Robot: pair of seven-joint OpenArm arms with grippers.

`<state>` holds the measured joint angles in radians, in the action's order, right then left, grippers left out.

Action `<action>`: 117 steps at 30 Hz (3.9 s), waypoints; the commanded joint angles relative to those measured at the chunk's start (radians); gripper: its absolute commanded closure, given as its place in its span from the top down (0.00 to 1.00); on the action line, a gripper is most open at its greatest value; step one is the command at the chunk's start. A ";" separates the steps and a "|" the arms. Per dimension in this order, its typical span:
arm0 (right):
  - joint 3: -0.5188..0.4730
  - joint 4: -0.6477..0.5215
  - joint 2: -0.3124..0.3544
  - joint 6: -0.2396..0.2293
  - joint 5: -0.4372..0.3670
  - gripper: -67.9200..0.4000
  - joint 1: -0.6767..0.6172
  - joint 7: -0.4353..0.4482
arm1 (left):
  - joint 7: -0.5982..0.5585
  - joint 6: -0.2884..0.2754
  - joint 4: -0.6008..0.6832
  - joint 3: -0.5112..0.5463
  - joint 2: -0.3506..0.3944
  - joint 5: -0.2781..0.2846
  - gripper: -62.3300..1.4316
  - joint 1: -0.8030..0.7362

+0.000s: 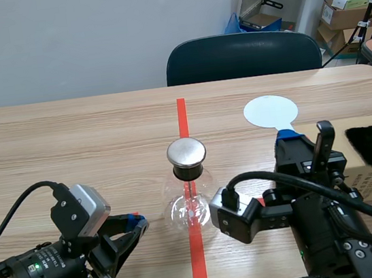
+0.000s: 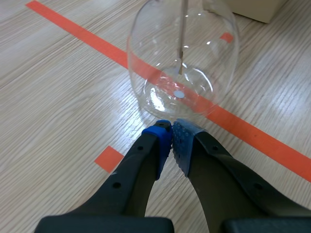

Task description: Do the electroscope experiment

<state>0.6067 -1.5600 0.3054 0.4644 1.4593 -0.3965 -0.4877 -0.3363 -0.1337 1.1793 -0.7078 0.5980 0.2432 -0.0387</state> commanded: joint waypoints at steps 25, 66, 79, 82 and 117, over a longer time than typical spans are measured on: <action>0.002 -0.021 0.007 0.015 0.002 0.02 0.014 0.003 | -0.010 0.020 -0.017 -0.051 -0.035 0.006 0.11 0.045; 0.002 -0.021 0.005 0.014 0.002 0.02 0.014 0.004 | -0.010 0.020 -0.017 -0.047 -0.035 0.004 0.11 0.045; 0.002 -0.021 0.005 0.014 0.002 0.02 0.014 0.004 | -0.011 0.020 -0.017 -0.047 -0.035 -0.001 0.11 0.045; 0.002 -0.021 0.005 0.014 0.002 0.02 0.014 0.004 | -0.011 0.020 -0.017 -0.047 -0.035 -0.001 0.11 0.045; 0.002 -0.021 0.005 0.014 0.002 0.02 0.014 0.003 | -0.011 0.064 -0.017 -0.047 -0.035 -0.001 0.11 0.045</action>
<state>0.6109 -1.5600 0.3054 0.4648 1.4597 -0.3965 -0.4801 -0.3317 -0.0711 1.1553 -0.7631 0.5655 0.2420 0.0029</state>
